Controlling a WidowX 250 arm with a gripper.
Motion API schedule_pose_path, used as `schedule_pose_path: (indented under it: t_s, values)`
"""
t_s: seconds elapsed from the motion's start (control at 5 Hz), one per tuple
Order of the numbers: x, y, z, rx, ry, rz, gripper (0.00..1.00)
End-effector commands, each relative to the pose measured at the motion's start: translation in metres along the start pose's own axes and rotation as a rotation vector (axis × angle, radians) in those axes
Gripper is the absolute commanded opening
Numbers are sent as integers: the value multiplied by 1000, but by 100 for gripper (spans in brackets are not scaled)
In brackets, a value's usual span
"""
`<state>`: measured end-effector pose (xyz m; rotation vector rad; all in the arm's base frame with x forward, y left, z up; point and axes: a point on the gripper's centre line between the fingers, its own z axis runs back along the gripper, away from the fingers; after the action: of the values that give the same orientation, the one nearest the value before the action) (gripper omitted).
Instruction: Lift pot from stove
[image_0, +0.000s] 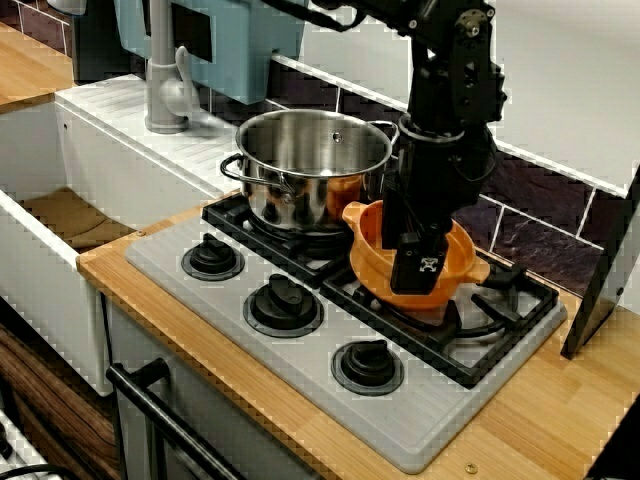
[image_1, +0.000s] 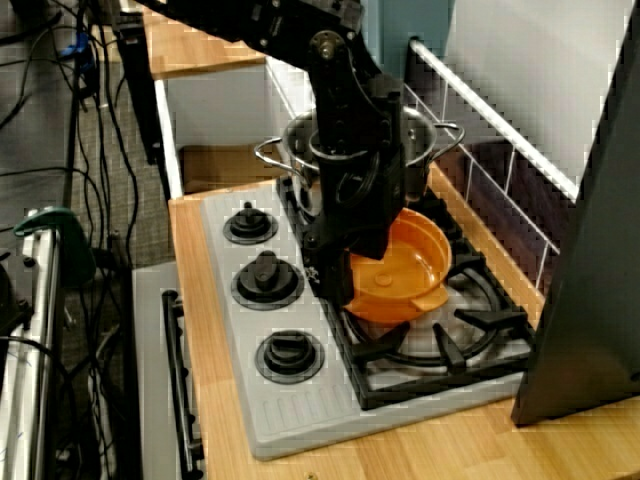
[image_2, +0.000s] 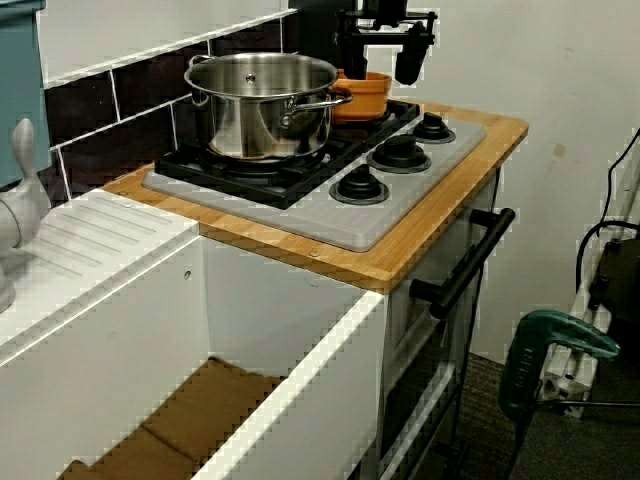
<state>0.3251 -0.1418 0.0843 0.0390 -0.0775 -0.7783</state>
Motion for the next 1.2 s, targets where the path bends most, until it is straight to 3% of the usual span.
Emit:
schedule_pose_path:
  t_s: [0.0, 0.4, 0.6, 1.0]
  values:
    - [3, -11, 1, 19, -5, -3, 100]
    - [0, -21, -8, 23, 22, -5, 100]
    - [-4, -21, -10, 34, 35, 13, 0]
    - [-10, -18, -9, 37, 63, 41, 0]
